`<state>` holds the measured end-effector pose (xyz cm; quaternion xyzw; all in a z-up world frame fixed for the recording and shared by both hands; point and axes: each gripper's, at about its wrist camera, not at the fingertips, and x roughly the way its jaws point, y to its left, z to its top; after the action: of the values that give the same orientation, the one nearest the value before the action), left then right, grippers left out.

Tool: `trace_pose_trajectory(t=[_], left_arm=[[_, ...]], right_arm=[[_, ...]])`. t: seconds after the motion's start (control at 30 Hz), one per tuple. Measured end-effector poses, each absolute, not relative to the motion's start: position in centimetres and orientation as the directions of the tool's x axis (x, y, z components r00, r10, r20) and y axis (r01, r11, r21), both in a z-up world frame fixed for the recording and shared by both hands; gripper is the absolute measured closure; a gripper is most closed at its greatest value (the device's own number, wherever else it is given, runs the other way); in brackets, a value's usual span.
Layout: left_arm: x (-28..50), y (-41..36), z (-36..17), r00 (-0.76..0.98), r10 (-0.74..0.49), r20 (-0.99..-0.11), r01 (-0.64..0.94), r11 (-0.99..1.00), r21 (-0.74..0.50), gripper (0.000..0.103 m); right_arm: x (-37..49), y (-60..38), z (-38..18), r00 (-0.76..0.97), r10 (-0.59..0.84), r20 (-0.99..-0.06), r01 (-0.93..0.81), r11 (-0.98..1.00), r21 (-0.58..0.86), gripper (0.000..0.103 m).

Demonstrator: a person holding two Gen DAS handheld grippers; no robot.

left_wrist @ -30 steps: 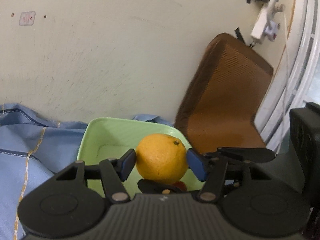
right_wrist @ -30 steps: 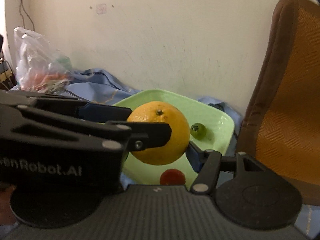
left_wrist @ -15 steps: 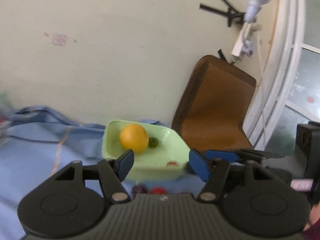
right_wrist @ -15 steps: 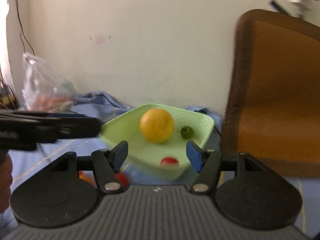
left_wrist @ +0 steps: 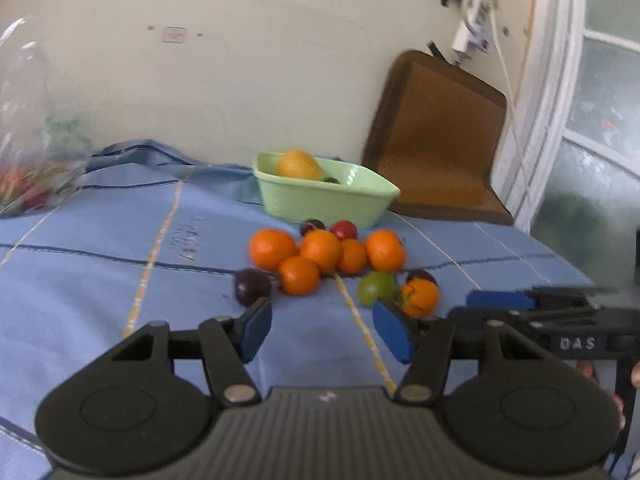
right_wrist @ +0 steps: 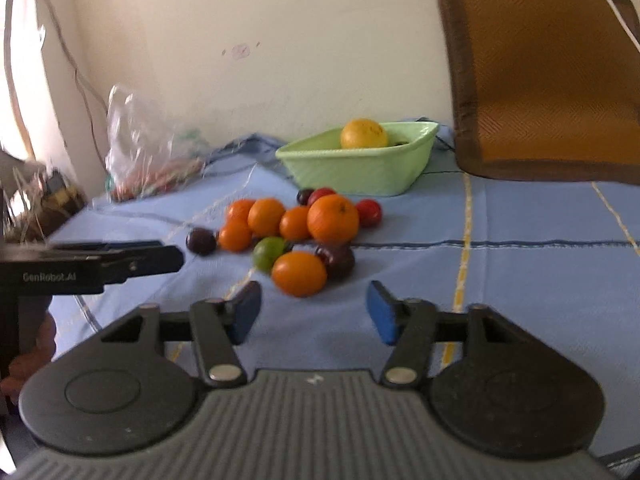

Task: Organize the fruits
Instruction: 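Move the right gripper to the small orange tangerine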

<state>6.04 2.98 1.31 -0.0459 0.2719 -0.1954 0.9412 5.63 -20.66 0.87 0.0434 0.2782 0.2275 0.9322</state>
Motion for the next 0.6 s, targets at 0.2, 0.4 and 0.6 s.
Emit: trace_pose_trajectory(t=[0.2,0.4,0.6], left_arm=[[5.6,3.0,1.0,0.764,-0.427,-0.484,0.369,0.904,-0.214,0.053],[5.6,3.2,1.0,0.757,-0.45,-0.475,0.383,0.893,-0.236,0.054],[5.8,3.3,1.0,0.746,-0.469,-0.472,0.393,0.883,-0.256,0.053]], right_arm=[[5.2,-18.9,0.7,0.759,0.413,-0.504,-0.44,0.895,0.07,0.057],[6.9,-17.9,0.2,0.751,0.384,-0.536,-0.435,0.9,0.035,0.057],[6.3,-16.3,0.5,0.776,0.363,-0.515,-0.453,0.89,-0.055,0.064]])
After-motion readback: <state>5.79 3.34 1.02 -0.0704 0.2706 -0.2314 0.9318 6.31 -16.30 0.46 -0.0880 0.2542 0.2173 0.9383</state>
